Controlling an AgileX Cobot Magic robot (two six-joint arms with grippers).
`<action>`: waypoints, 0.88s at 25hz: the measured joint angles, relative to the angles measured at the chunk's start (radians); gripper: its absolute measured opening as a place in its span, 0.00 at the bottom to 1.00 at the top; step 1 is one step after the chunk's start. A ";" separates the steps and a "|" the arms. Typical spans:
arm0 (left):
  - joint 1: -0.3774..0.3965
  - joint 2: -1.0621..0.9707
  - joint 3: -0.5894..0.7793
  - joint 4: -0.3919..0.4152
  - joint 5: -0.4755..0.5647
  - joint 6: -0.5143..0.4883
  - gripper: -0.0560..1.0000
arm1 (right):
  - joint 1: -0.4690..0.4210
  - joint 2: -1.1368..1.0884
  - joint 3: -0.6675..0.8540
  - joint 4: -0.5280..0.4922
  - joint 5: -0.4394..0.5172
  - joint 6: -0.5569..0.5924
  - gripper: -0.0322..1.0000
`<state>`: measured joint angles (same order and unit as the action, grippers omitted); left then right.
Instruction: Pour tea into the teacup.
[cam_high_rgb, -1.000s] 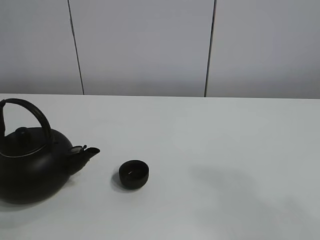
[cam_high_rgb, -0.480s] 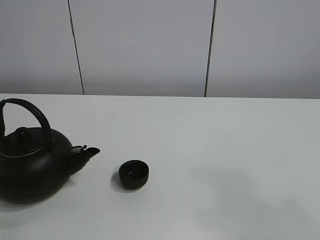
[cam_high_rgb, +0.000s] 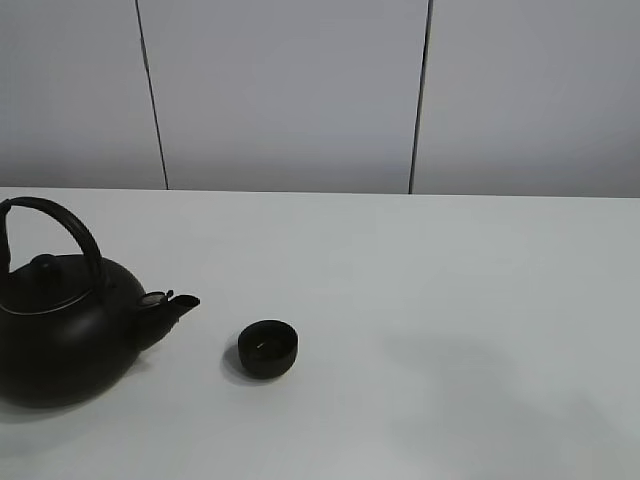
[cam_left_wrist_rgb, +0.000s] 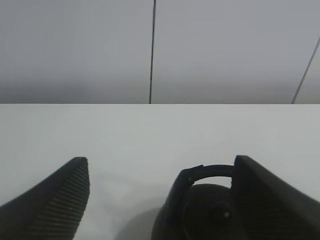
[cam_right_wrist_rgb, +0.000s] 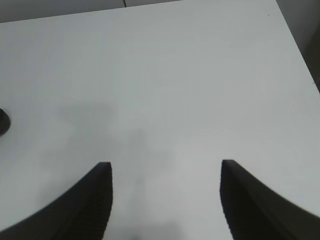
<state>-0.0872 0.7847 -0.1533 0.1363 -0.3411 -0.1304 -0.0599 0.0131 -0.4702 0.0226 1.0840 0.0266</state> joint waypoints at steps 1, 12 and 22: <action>0.000 0.039 0.000 0.029 -0.036 -0.031 0.59 | 0.000 0.000 0.000 0.000 0.000 0.000 0.45; 0.015 0.473 0.000 0.131 -0.382 -0.084 0.58 | 0.000 0.000 0.000 0.000 0.000 0.001 0.45; 0.150 0.732 0.000 0.280 -0.627 0.003 0.56 | 0.000 0.000 0.000 0.000 0.000 0.002 0.45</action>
<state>0.0629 1.5169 -0.1533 0.4167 -0.9686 -0.1270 -0.0599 0.0131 -0.4702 0.0226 1.0842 0.0286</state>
